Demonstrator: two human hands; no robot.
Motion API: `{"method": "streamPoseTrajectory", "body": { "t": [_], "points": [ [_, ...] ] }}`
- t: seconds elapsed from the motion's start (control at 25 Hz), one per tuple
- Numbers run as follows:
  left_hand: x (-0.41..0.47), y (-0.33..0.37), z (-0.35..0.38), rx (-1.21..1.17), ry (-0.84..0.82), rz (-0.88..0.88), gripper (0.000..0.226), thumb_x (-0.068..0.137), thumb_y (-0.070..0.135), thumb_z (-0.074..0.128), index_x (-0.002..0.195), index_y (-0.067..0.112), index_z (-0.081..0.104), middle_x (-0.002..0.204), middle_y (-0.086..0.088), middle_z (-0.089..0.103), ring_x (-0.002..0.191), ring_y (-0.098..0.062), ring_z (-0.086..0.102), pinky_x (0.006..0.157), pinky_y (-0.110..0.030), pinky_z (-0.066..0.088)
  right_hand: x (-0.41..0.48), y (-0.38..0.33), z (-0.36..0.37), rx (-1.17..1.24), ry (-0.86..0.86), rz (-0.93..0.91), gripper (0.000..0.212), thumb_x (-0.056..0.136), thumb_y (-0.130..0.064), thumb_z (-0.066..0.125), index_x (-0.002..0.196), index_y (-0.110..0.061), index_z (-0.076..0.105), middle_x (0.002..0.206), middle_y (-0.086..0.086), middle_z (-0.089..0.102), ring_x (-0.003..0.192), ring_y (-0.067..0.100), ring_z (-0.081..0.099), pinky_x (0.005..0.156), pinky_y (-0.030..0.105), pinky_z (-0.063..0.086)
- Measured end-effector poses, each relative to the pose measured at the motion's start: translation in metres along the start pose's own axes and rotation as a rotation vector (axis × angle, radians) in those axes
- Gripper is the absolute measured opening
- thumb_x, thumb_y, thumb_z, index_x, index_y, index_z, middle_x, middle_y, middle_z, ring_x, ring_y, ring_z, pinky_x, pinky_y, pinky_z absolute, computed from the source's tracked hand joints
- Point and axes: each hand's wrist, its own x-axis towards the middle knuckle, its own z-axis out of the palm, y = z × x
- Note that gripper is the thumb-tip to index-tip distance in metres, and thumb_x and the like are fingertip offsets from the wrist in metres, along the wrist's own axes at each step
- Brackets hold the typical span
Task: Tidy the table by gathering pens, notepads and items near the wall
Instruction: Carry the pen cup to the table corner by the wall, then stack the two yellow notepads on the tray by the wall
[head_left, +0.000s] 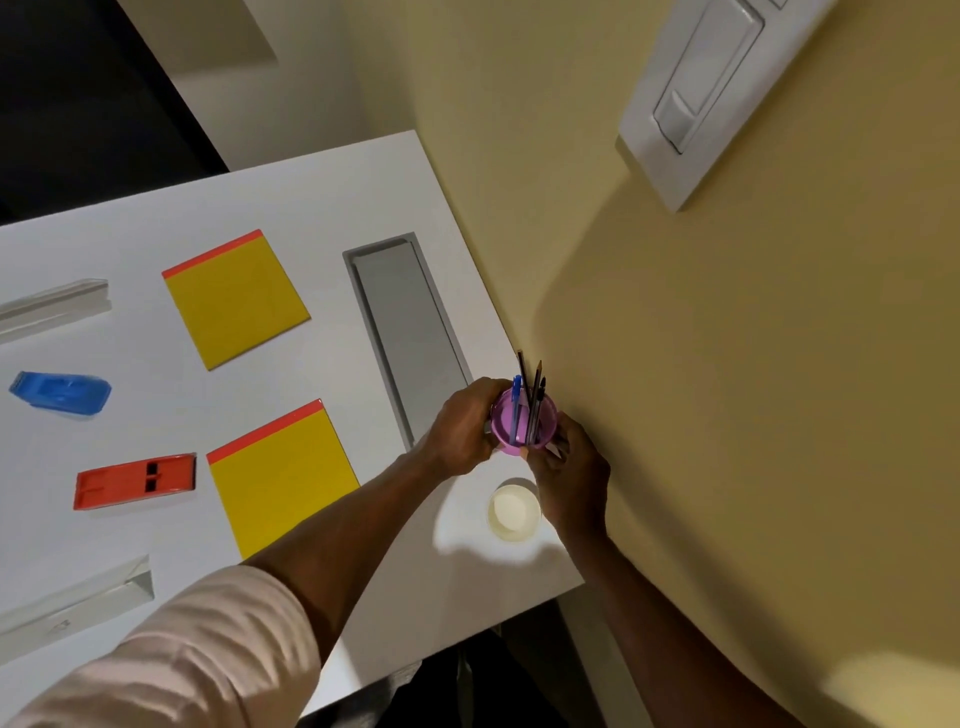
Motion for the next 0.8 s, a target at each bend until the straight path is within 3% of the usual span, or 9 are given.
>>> {"method": "streamPoseTrajectory", "body": {
  "t": [0.12, 0.2, 0.28, 0.36, 0.44, 0.6, 0.68, 0.8],
  "points": [
    [-0.001, -0.004, 0.01, 0.013, -0.018, -0.016, 0.055, 0.087, 0.013, 0.086, 0.137, 0.002, 0.064, 0.123, -0.019, 0.074, 0.11, -0.034, 0.071, 0.092, -0.033, 0.059, -0.002, 0.01, 0.001, -0.063, 0.0, 0.073, 0.046, 0.087, -0.006, 0.08, 0.132, -0.01, 0.069, 0.117, 0.002, 0.078, 0.093, -0.007, 0.072, 0.07, -0.004, 0.046],
    [-0.002, -0.005, 0.013, 0.007, -0.017, -0.02, 0.059, 0.087, 0.011, 0.088, 0.139, 0.001, 0.063, 0.126, -0.019, 0.073, 0.113, -0.035, 0.07, 0.095, -0.038, 0.059, -0.001, 0.012, 0.001, -0.086, -0.013, 0.107, 0.047, 0.088, -0.007, 0.08, 0.133, -0.009, 0.068, 0.118, 0.003, 0.077, 0.09, -0.019, 0.067, 0.069, -0.004, 0.046],
    [-0.003, -0.004, 0.014, 0.001, -0.029, -0.027, 0.066, 0.084, 0.015, 0.088, 0.142, 0.0, 0.06, 0.13, -0.02, 0.072, 0.116, -0.036, 0.069, 0.097, -0.041, 0.059, 0.001, 0.011, -0.001, -0.113, -0.025, 0.15, 0.051, 0.09, -0.014, 0.079, 0.138, -0.008, 0.063, 0.126, 0.006, 0.075, 0.103, -0.002, 0.072, 0.082, 0.012, 0.057],
    [-0.011, -0.002, 0.015, -0.013, -0.036, -0.074, 0.077, 0.081, 0.022, 0.086, 0.147, 0.0, 0.054, 0.136, -0.021, 0.068, 0.12, -0.034, 0.067, 0.1, -0.042, 0.059, -0.002, 0.007, -0.005, -0.182, -0.034, 0.211, 0.062, 0.091, -0.02, 0.079, 0.146, -0.009, 0.054, 0.14, 0.01, 0.067, 0.125, 0.024, 0.067, 0.1, 0.041, 0.06],
    [-0.023, -0.001, 0.015, -0.01, -0.032, -0.14, 0.086, 0.08, 0.019, 0.089, 0.153, 0.001, 0.047, 0.145, -0.02, 0.064, 0.128, -0.036, 0.064, 0.104, -0.041, 0.056, -0.011, 0.0, -0.011, -0.208, -0.019, 0.236, 0.068, 0.09, -0.019, 0.079, 0.15, -0.011, 0.048, 0.146, 0.01, 0.06, 0.131, 0.029, 0.061, 0.104, 0.047, 0.057],
    [-0.056, 0.001, 0.011, -0.047, 0.065, -0.247, 0.084, 0.08, 0.014, 0.094, 0.152, 0.007, 0.051, 0.15, -0.013, 0.063, 0.135, -0.031, 0.064, 0.103, -0.025, 0.048, -0.04, -0.024, -0.022, -0.212, 0.065, 0.171, 0.07, 0.086, -0.022, 0.083, 0.145, -0.022, 0.047, 0.143, 0.002, 0.053, 0.127, 0.024, 0.06, 0.094, 0.036, 0.059],
    [-0.075, 0.006, 0.007, -0.051, 0.159, -0.297, 0.077, 0.081, 0.014, 0.094, 0.148, 0.008, 0.056, 0.147, -0.01, 0.067, 0.132, -0.028, 0.067, 0.103, -0.027, 0.051, -0.051, -0.038, -0.025, -0.208, 0.066, 0.074, 0.072, 0.084, -0.023, 0.084, 0.146, -0.024, 0.046, 0.142, -0.001, 0.052, 0.126, 0.019, 0.059, 0.09, 0.027, 0.057],
    [-0.097, 0.011, -0.008, -0.076, 0.303, -0.384, 0.063, 0.085, 0.013, 0.091, 0.141, 0.01, 0.062, 0.14, -0.006, 0.071, 0.124, -0.025, 0.069, 0.102, -0.035, 0.06, -0.047, -0.066, -0.016, -0.164, -0.049, -0.067, 0.064, 0.084, -0.022, 0.085, 0.135, -0.032, 0.048, 0.132, -0.01, 0.055, 0.112, 0.01, 0.06, 0.078, 0.005, 0.042]
  ]
}}
